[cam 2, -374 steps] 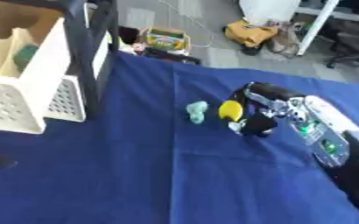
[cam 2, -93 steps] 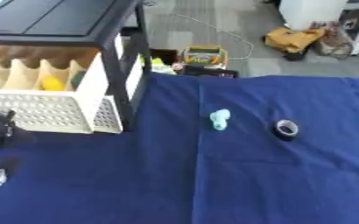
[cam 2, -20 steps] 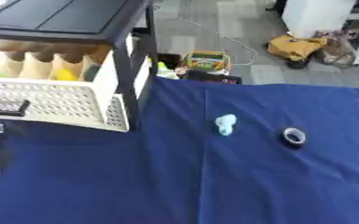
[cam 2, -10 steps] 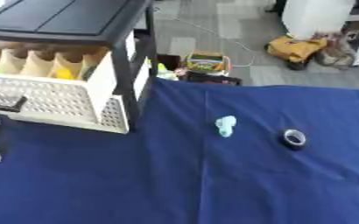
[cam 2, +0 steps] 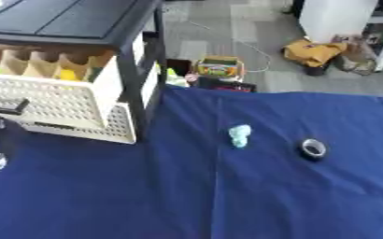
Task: Pick up objects from table and place into drawer.
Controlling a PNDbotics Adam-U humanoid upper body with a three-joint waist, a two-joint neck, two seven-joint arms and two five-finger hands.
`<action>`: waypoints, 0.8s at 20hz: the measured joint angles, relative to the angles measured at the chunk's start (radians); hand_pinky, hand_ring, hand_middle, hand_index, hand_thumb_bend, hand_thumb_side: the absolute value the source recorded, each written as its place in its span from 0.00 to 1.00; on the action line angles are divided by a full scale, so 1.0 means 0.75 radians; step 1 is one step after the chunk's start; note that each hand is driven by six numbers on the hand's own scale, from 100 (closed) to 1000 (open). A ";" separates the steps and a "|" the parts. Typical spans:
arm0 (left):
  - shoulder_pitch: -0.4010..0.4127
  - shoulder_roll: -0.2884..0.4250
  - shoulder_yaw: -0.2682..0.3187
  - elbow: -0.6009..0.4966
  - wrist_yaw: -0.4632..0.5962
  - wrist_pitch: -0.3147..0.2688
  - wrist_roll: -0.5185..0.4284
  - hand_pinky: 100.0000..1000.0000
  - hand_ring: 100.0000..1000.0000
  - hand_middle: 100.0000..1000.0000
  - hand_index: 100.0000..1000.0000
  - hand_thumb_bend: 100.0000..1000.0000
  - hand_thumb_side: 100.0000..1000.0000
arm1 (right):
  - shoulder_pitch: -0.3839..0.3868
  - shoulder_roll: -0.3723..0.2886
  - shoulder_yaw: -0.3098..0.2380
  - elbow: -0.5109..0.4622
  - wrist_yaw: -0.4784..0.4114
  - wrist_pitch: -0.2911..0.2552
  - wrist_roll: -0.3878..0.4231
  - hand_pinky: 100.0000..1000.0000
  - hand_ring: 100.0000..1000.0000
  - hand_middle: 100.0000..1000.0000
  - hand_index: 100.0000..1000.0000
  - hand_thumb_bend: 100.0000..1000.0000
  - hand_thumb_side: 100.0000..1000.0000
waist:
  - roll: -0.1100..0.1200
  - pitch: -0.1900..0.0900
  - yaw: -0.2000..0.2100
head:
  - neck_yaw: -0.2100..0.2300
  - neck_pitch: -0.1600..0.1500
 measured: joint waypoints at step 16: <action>-0.162 -0.096 -0.075 0.164 -0.041 0.004 0.144 0.68 0.45 0.51 0.84 0.00 0.81 | 0.003 0.009 0.000 0.000 0.000 0.000 0.013 0.50 0.65 0.37 0.69 0.02 0.94 | -0.001 0.002 -0.001 | -0.013 -0.006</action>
